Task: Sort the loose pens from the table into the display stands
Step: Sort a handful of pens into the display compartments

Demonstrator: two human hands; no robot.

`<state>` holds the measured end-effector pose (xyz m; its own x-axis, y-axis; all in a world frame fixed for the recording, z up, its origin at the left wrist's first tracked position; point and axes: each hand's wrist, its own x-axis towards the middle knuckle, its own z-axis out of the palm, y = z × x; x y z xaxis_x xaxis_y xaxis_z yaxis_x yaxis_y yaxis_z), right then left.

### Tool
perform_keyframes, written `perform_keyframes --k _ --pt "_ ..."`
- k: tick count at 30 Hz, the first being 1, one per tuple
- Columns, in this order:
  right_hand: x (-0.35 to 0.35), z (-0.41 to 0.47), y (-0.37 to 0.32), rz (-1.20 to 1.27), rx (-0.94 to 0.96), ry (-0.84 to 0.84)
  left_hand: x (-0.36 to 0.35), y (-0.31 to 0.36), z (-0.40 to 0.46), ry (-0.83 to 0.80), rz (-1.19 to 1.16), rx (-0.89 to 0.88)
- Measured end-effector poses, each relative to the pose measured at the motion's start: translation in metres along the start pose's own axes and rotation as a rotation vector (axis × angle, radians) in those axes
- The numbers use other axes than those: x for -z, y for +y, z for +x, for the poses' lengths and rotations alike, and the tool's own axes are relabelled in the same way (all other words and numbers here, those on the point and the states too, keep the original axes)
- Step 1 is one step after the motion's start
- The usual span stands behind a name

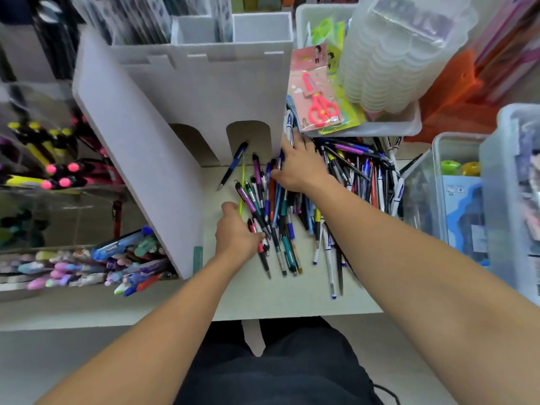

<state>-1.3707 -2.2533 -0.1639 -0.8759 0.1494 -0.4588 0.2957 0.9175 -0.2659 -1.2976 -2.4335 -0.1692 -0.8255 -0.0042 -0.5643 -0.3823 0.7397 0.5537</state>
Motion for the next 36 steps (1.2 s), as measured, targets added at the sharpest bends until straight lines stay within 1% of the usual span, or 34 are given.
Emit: perform_keyframes --k 3,7,10,12,13,15,16,17,19,21,23,26,29,34,36 --pt "-0.007 -0.001 0.001 0.014 0.011 0.049 0.003 -0.001 0.004 0.037 -0.035 -0.038" --pt "-0.027 -0.024 0.008 0.017 0.045 0.089 0.004 -0.002 0.006 0.066 -0.088 -0.107" --pt "-0.042 -0.046 0.016 0.021 0.074 0.082 0.005 -0.009 0.007 0.101 -0.135 -0.130" --pt "-0.048 -0.059 0.019 0.036 0.102 0.095 0.007 -0.014 0.009 0.141 -0.114 -0.153" --pt "-0.049 -0.064 0.020 0.070 0.111 0.140 0.009 -0.015 0.009 0.170 -0.081 -0.184" --pt "-0.044 -0.063 0.021 0.132 0.118 0.302 0.012 -0.014 0.011 0.238 -0.021 -0.277" --pt "-0.040 -0.057 0.020 0.130 0.109 0.354 0.014 -0.011 0.013 0.268 0.008 -0.313" --pt "-0.035 -0.048 0.019 0.113 0.096 0.360 0.015 -0.007 0.017 0.295 0.035 -0.334" --pt "-0.024 -0.027 0.016 0.034 0.060 0.282 0.016 0.005 0.028 0.308 0.078 -0.337" --pt "-0.016 -0.007 0.008 -0.027 0.033 0.184 0.016 0.015 0.041 0.269 0.108 -0.304" --pt "-0.008 0.008 0.001 -0.016 0.020 0.110 0.017 0.020 0.051 0.223 0.149 -0.276" --pt "-0.002 0.022 -0.006 -0.002 -0.007 0.051 0.018 0.019 0.060 0.176 0.172 -0.299" --pt "-0.007 0.016 -0.008 0.001 -0.013 0.055 0.019 0.014 0.065 0.138 0.208 -0.323" --pt "-0.034 -0.023 -0.001 -0.009 0.013 0.093 0.020 0.015 0.073 0.080 0.270 -0.248" --pt "-0.041 -0.032 0.003 0.016 0.064 0.151 0.019 0.017 0.078 0.074 0.244 -0.267"
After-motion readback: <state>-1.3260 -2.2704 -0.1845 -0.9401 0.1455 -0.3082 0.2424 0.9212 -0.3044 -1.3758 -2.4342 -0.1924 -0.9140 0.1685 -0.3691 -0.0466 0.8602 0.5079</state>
